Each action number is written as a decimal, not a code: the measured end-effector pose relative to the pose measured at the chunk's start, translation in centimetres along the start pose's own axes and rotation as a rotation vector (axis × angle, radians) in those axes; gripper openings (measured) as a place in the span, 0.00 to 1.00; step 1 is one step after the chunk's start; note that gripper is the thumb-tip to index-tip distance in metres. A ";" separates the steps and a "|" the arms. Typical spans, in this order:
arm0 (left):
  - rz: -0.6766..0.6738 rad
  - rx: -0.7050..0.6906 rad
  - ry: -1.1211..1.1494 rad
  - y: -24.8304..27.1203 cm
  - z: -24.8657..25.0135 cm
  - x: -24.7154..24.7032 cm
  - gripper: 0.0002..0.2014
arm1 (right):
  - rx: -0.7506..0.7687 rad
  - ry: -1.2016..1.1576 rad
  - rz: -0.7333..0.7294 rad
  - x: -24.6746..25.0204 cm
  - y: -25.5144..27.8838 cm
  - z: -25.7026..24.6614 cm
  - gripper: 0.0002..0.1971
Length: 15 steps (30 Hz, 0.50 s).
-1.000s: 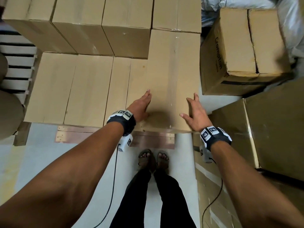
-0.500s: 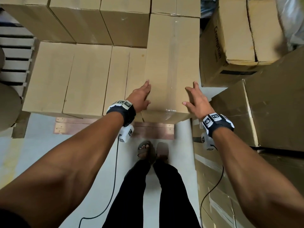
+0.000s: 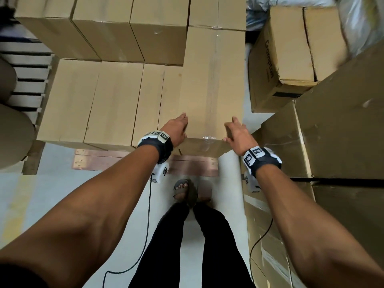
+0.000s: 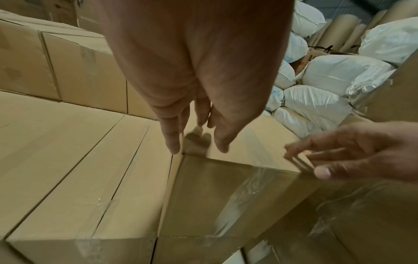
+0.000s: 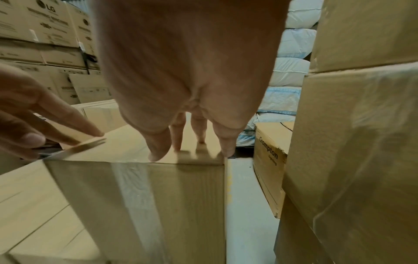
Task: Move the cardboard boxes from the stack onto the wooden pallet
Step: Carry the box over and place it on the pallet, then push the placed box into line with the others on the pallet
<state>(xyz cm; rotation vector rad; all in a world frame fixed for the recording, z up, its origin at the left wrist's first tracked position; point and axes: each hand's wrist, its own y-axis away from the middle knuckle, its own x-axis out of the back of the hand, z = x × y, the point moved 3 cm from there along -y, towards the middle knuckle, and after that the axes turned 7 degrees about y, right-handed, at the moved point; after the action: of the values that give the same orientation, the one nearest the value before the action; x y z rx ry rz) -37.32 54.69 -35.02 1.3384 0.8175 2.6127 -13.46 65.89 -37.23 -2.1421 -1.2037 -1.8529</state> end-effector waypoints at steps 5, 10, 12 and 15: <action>-0.019 0.053 0.085 6.2 2.3 1.1 0.22 | 0.009 -0.074 -0.077 0.8 7.6 -1.7 0.18; 0.059 0.022 0.162 14.1 5.8 2.2 0.27 | -0.019 -0.196 0.013 2.4 16.2 -4.2 0.16; 0.066 0.006 0.168 17.1 7.0 1.9 0.26 | -0.018 -0.254 0.072 3.0 19.4 -5.4 0.17; 0.035 -0.041 0.146 21.3 8.2 0.5 0.25 | -0.032 -0.304 0.126 3.2 23.8 -7.0 0.17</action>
<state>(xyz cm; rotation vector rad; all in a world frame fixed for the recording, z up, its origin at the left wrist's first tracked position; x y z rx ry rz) -27.92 40.12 -20.11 1.1737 0.7607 2.7647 -5.36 47.47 -22.39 -2.5222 -1.0600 -1.5478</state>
